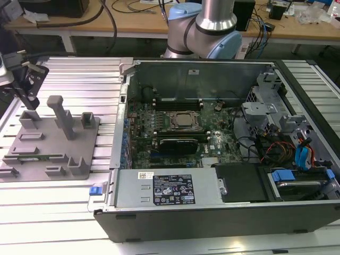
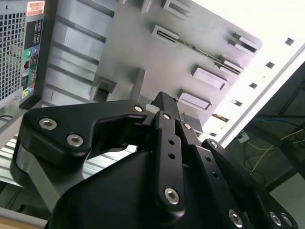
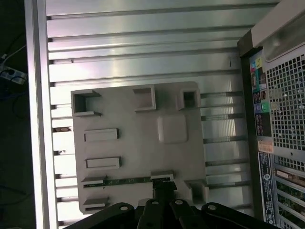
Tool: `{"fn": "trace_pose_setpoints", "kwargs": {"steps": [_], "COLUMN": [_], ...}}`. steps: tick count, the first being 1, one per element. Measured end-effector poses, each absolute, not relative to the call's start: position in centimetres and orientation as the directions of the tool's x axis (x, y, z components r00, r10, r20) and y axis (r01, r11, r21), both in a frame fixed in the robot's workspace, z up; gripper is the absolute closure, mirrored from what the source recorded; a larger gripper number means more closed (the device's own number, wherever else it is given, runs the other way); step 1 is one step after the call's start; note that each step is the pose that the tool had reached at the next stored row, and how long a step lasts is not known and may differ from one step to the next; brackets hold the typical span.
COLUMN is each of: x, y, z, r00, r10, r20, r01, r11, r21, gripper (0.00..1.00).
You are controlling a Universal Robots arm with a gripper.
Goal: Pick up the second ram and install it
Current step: 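Reach for the second ram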
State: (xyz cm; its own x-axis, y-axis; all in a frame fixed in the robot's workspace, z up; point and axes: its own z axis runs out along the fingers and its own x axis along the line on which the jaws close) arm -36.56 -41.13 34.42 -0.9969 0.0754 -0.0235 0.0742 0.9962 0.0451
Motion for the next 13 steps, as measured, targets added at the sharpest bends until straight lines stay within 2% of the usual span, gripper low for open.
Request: {"fn": "trace_pose_setpoints", "kwargs": {"steps": [13], "x": [-38.8], "y": [-41.7], "z": [32.2], "r00": [-0.997], "r10": [0.075], "r20": [-0.023], "r01": [0.074], "r11": [0.996], "r21": [0.045], "gripper": [0.92]}}
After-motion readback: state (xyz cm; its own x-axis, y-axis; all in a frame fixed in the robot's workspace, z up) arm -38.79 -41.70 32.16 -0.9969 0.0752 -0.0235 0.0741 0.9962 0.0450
